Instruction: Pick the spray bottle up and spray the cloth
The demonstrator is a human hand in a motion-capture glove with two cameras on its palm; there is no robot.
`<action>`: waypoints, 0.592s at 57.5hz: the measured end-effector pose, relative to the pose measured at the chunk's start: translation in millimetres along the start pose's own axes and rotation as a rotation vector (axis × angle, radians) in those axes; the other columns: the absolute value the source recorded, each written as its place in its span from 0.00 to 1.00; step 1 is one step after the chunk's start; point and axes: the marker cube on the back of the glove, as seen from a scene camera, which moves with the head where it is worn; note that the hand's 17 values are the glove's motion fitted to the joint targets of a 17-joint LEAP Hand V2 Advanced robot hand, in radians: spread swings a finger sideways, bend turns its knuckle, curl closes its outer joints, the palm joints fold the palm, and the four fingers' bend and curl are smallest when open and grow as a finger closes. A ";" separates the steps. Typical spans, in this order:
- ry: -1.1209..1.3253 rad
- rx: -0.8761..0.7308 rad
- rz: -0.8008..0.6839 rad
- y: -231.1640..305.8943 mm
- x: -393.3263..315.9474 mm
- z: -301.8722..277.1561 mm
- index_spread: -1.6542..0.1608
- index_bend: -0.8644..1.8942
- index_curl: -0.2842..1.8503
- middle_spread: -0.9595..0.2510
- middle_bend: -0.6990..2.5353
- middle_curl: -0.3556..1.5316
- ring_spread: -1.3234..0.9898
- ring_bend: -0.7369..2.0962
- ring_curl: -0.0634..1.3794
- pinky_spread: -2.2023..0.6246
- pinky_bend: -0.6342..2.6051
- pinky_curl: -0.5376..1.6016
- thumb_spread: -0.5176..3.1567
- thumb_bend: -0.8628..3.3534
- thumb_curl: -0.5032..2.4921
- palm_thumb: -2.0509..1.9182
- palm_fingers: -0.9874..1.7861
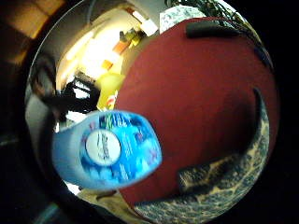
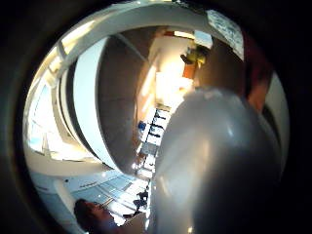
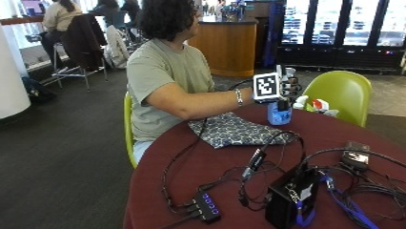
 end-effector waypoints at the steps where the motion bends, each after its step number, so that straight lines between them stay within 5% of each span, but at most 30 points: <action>1: 0.032 -0.019 -0.004 2.8 -0.3 -4.3 0.76 0.40 0.40 0.66 0.41 0.47 0.49 0.50 0.36 0.68 0.35 0.45 0.26 0.18 0.42 0.71 0.78; 4: 0.177 -0.074 -0.014 11.5 1.0 -22.6 0.75 0.39 0.38 0.67 0.37 0.45 0.50 0.46 0.34 0.73 0.31 0.44 0.31 0.17 0.39 0.67 0.64; 10: 0.499 -0.153 -0.014 31.5 -2.6 -71.8 0.73 0.35 0.36 0.70 0.33 0.42 0.50 0.42 0.32 0.78 0.32 0.45 0.35 0.18 0.36 0.64 0.56; 18: 0.818 -0.179 -0.022 67.1 -22.3 -124.9 0.71 0.35 0.31 0.72 0.29 0.39 0.51 0.39 0.29 0.82 0.32 0.43 0.37 0.19 0.33 0.61 0.51; 34: 0.991 -0.224 -0.033 117.5 -60.0 -152.4 0.68 0.37 0.28 0.74 0.27 0.37 0.53 0.36 0.26 0.85 0.32 0.42 0.38 0.20 0.30 0.60 0.47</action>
